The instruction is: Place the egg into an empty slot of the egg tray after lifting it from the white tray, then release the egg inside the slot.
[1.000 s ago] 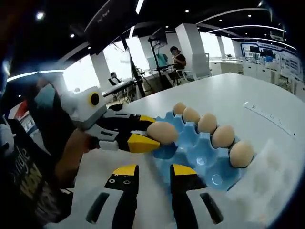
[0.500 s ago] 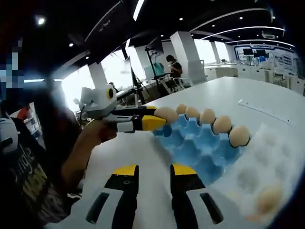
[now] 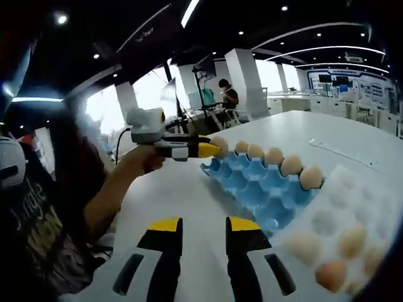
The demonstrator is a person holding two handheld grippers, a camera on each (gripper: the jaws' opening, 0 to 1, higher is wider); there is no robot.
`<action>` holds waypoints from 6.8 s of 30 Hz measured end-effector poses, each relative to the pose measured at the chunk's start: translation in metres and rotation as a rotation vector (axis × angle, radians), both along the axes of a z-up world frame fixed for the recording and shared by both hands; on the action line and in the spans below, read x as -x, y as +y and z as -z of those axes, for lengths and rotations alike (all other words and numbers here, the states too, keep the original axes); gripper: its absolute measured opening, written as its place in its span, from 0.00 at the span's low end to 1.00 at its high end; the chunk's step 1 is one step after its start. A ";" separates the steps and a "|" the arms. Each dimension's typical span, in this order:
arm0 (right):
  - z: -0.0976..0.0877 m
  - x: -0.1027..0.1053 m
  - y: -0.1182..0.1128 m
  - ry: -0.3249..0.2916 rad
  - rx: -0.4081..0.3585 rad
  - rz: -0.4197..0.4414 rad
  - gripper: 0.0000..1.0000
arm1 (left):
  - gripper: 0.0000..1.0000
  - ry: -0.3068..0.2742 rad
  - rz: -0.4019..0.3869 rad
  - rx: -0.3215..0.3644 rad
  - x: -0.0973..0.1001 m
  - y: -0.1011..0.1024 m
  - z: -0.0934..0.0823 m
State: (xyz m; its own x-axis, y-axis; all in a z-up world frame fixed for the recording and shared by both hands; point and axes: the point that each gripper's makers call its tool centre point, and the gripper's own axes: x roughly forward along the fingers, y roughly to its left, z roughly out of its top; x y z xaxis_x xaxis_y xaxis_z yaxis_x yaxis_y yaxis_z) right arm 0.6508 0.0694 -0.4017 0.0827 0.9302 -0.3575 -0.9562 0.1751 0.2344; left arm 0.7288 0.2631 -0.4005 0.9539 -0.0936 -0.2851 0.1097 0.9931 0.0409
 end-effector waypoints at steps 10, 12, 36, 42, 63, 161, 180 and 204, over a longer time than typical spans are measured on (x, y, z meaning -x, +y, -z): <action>0.007 0.000 -0.015 0.019 0.001 0.040 0.29 | 0.27 0.029 0.017 -0.023 -0.014 0.000 0.004; 0.008 -0.001 -0.021 0.035 -0.009 0.058 0.29 | 0.26 0.035 0.022 -0.017 -0.016 -0.002 0.004; 0.003 0.000 -0.022 0.029 -0.032 0.059 0.29 | 0.26 0.072 0.001 -0.001 -0.025 0.002 0.019; 0.002 -0.001 -0.024 0.031 -0.033 0.063 0.29 | 0.25 0.017 0.010 0.026 -0.026 0.001 0.001; -0.018 -0.029 -0.047 -0.086 0.007 0.078 0.29 | 0.35 0.025 0.145 -0.005 0.013 -0.056 -0.008; 0.022 -0.144 -0.098 -0.080 0.316 0.092 0.28 | 0.43 0.010 0.352 0.015 0.053 -0.146 -0.007; -0.005 -0.142 -0.083 -0.101 0.284 0.107 0.28 | 0.43 0.002 0.368 0.034 0.055 -0.151 -0.004; -0.031 -0.127 -0.038 -0.126 0.236 0.064 0.28 | 0.43 -0.007 0.402 0.104 0.037 -0.176 -0.001</action>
